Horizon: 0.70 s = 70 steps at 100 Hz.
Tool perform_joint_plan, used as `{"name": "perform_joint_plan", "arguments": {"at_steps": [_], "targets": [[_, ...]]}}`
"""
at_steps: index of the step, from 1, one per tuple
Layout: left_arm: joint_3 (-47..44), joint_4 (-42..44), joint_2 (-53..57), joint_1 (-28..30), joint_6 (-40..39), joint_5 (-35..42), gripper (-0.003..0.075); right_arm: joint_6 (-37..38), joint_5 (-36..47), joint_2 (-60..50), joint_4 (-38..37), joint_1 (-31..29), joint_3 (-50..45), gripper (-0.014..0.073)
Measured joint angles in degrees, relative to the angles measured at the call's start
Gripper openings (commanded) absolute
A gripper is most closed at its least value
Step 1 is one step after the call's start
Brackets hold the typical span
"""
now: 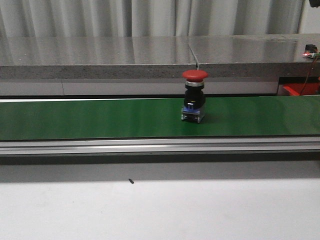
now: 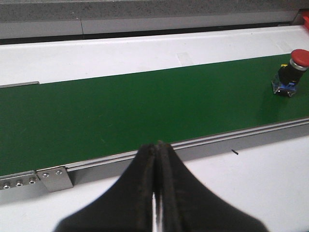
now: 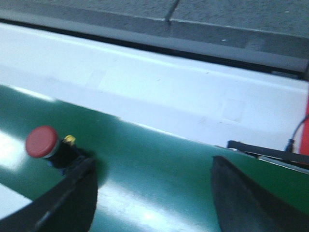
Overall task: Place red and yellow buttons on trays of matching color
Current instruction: 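Grasp the next red button at the belt's end with right gripper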
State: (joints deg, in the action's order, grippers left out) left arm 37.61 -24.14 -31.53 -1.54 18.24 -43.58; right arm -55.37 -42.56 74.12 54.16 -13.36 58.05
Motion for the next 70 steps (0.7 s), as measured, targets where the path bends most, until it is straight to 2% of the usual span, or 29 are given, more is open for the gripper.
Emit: {"name": "perform_joint_plan", "arguments": {"at_steps": [30, 61, 70], "targets": [[0.00, 0.00, 0.00, 0.00, 0.00, 0.00, -0.0020, -7.08, -6.28, 1.26, -0.27, 3.99, -0.49, 0.0499], [0.00, 0.00, 0.00, 0.00, 0.00, 0.00, -0.0020, -10.74, -3.86, 3.84, -0.31, 4.92, -3.85, 0.0500], [0.00, 0.00, 0.00, 0.00, 0.00, 0.00, -0.0020, -11.58, -3.75, 4.86, 0.01, 4.92, -4.21, 0.0538]]}}
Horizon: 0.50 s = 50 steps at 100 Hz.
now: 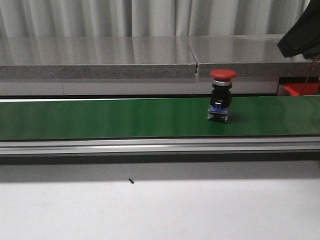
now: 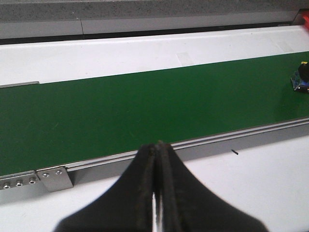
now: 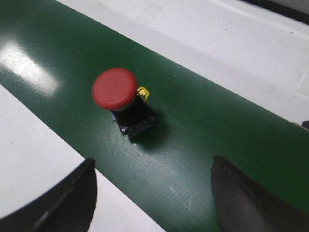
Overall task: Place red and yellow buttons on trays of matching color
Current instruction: 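Grasp the next red button at the belt's end with right gripper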
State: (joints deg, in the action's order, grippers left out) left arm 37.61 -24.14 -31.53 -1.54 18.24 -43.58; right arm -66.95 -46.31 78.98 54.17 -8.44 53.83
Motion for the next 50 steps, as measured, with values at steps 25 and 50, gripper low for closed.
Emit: {"name": "perform_joint_plan", "arguments": {"at_steps": [25, 50], "targets": [[0.00, 0.00, 0.00, 0.00, 0.00, 0.00, -0.0020, -4.42, -0.85, 3.47, 2.74, 1.33, 0.00, 0.0656], [0.00, 0.00, 0.00, 0.00, 0.00, 0.00, -0.0020, -6.75, 0.81, 7.55, 3.52, 2.27, 0.00, 0.0656]]}}
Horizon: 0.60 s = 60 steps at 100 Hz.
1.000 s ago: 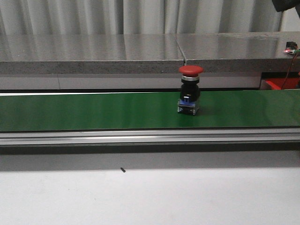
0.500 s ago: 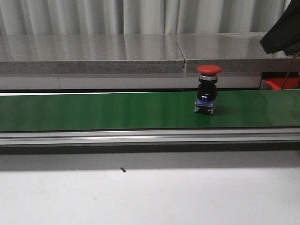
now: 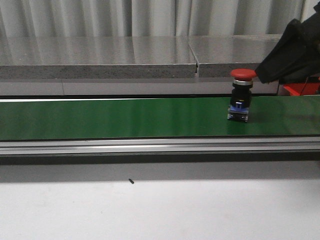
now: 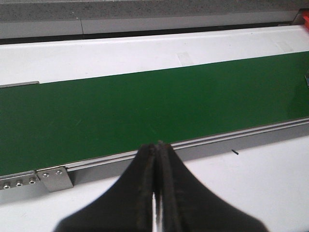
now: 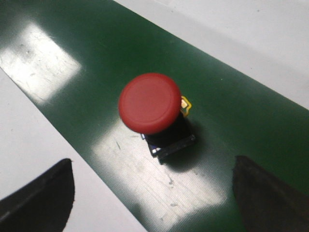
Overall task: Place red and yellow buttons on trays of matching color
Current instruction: 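Grasp the next red button at the belt's end with right gripper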
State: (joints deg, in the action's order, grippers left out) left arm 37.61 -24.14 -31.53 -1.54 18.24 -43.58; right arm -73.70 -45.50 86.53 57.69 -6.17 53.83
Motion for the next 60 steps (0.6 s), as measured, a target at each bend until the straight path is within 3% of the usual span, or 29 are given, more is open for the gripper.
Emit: {"name": "perform_joint_plan", "arguments": {"at_steps": [32, 41, 60], "targets": [[0.00, 0.00, 0.00, 0.00, 0.00, 0.00, -0.0020, -7.15, 5.50, 4.43, 7.19, 0.43, 0.00, 0.0632], [0.00, 0.00, 0.00, 0.00, 0.00, 0.00, -0.0020, -9.70, 5.87, 5.33, 10.27, 0.43, 0.00, 0.0525], [0.00, 0.00, 0.00, 0.00, 0.00, 0.00, -0.0020, -11.27, 7.71, 5.64, 13.05, 0.43, 0.00, 0.0189]]}}
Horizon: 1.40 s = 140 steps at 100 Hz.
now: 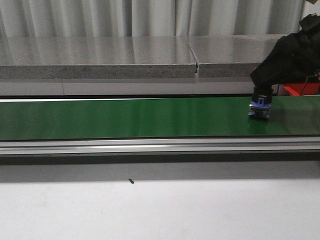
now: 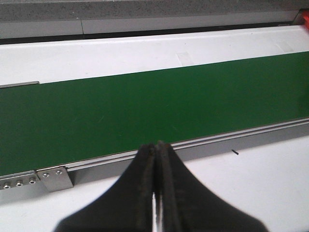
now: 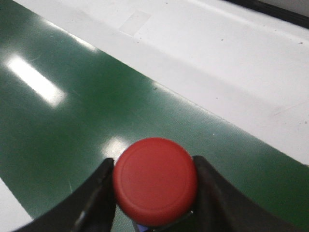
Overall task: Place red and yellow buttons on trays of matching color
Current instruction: 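Grasp the next red button at the belt's end with right gripper, then place the red button in the red tray, open right gripper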
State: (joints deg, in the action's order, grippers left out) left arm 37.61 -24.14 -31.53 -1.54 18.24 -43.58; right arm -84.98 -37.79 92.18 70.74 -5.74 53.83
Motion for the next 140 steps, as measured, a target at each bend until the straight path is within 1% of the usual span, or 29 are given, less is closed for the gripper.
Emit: {"name": "perform_joint_plan", "arguments": {"at_steps": [4, 11, 26, 40, 68, 109, 117, 125, 134, 140], "targets": [[0.00, 0.00, 0.00, 0.00, 0.00, 0.00, -0.0020, 0.00, 0.30, 0.00, 0.27, 0.00, 0.00, 0.0155], [0.00, 0.00, 0.00, 0.00, 0.00, 0.00, -0.0020, 0.00, 0.51, 0.00, 0.27, 0.00, 0.00, 0.0130], [0.00, 0.00, 0.00, 0.00, 0.00, 0.00, -0.0020, -0.04, 0.51, 0.00, 0.27, -0.14, 1.25, 0.0131], [0.00, 0.00, 0.00, 0.00, 0.00, 0.00, -0.0020, -0.04, 0.39, -1.26, 0.27, -2.22, 3.95, 0.0131], [0.00, 0.00, 0.00, 0.00, 0.00, 0.00, -0.0020, -0.25, 0.99, -3.03, 0.27, -11.24, 9.52, 0.0131], [0.00, 0.00, 0.00, 0.00, 0.00, 0.00, -0.0020, -0.49, 10.11, -3.12, 1.11, -23.63, 9.87, 0.0131], [0.00, 0.00, 0.00, 0.00, 0.00, 0.00, -0.0020, -0.49, 12.75, -2.99, 2.56, -25.74, 9.87, 0.0131], [0.00, 0.00, 0.00, 0.00, 0.00, 0.00, -0.0020, -0.49, 15.54, -2.18, 5.55, -27.40, 9.87, 0.0131], [0.00, 0.00, 0.00, 0.00, 0.00, 0.00, -0.0020, -0.49, 17.34, -0.45, 9.23, -28.92, 9.87, 0.0131], [0.00, 0.00, 0.00, 0.00, 0.00, 0.00, -0.0020, -0.49, 18.33, 1.25, 10.38, -29.42, 9.87, 0.0131]]}}
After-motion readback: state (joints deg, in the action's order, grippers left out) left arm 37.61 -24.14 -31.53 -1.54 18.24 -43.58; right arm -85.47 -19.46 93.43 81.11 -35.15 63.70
